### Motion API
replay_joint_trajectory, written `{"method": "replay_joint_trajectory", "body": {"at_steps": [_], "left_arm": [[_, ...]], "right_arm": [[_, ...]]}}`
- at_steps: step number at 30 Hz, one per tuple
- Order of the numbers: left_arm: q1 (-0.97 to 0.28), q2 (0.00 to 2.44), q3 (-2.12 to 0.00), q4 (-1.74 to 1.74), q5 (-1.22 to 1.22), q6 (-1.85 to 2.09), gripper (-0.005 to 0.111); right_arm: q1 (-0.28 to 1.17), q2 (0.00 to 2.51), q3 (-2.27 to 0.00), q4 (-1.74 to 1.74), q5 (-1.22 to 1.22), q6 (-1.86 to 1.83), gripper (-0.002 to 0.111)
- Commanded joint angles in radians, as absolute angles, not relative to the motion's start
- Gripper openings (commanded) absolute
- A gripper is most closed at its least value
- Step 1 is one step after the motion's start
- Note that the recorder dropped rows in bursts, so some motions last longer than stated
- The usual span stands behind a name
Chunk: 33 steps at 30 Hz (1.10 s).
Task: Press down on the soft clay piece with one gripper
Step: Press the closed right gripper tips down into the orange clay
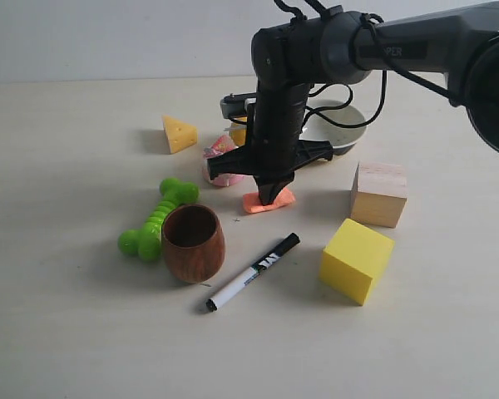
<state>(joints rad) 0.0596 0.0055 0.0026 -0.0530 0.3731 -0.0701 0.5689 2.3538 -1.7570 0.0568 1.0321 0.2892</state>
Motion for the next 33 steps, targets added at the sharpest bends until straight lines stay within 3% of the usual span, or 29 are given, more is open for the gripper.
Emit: {"method": "replay_joint_trajectory", "body": {"at_steps": [1,33], "left_arm": [[0.059,0.0,0.0,-0.059,0.363,-0.076,0.0],[0.059,0.0,0.0,-0.059,0.363,-0.076,0.0]], "right_arm": [[0.57,2.433,-1.729,0.053,0.997,0.282,0.001],[0.57,2.385,-1.729,0.067,0.996,0.28,0.001]]}}
